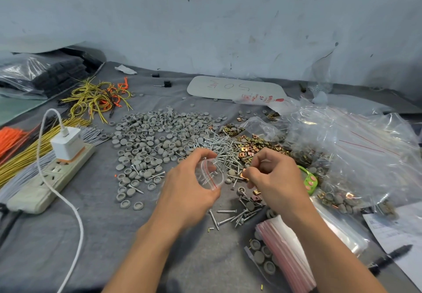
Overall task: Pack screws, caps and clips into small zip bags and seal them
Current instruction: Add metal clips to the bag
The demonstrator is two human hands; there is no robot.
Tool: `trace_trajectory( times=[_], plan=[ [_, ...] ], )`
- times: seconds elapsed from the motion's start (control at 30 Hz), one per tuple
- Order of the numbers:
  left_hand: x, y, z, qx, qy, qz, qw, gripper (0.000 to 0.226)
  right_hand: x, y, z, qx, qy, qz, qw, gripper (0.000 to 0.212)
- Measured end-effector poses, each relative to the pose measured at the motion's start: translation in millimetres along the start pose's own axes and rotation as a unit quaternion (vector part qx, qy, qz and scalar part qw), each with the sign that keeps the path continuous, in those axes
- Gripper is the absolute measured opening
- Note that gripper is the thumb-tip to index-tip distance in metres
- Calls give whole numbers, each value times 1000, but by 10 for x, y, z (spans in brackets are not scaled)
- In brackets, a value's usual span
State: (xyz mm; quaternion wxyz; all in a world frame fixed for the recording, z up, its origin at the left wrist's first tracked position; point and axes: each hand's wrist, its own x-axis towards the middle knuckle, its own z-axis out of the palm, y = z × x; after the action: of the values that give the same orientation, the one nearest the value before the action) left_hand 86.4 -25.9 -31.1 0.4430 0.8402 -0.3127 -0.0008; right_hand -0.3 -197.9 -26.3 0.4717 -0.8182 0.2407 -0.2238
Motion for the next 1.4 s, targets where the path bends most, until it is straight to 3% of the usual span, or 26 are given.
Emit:
trace_trajectory(
  times=[0.1,0.17,0.27,0.33,0.43,0.57,0.67,0.8,0.93,1.03,1.23,1.4],
  plan=[
    [-8,59,-4,6,-71,13,997,96,-4,-56,125,92,-37,29,995,25],
    [4,70,-135,-62,-112,11,992,110,0,-61,168,83,-53,35,994,24],
    [70,-63,-431,-257,2,-59,965,74,4,-63,155,79,-64,57,993,25],
    [120,-195,-572,-290,101,-145,941,37,6,-65,129,85,-69,74,991,31],
    [137,-395,-566,-147,110,-178,967,28,-6,-59,114,74,-79,84,991,32],
    [102,-482,-433,41,-11,-148,988,26,-56,-76,147,54,-158,61,984,25],
    [71,-466,-357,100,-59,-128,985,30,-55,-75,176,-61,-195,16,979,25],
    [12,-458,-351,125,-88,-112,982,52,-52,-72,237,-207,-209,-25,955,27],
    [11,-486,-399,139,-37,-91,985,30,-51,-51,250,-308,-183,-46,933,18],
    [-8,-502,-393,169,-51,-86,981,17,-47,-42,229,-329,-175,-51,927,13],
    [-7,-533,-430,140,-77,-103,982,18,-46,-16,215,-348,-181,-48,919,19],
    [-3,-509,-365,190,-76,-82,975,13,-48,6,227,-347,-177,-53,920,17]
  ],
)
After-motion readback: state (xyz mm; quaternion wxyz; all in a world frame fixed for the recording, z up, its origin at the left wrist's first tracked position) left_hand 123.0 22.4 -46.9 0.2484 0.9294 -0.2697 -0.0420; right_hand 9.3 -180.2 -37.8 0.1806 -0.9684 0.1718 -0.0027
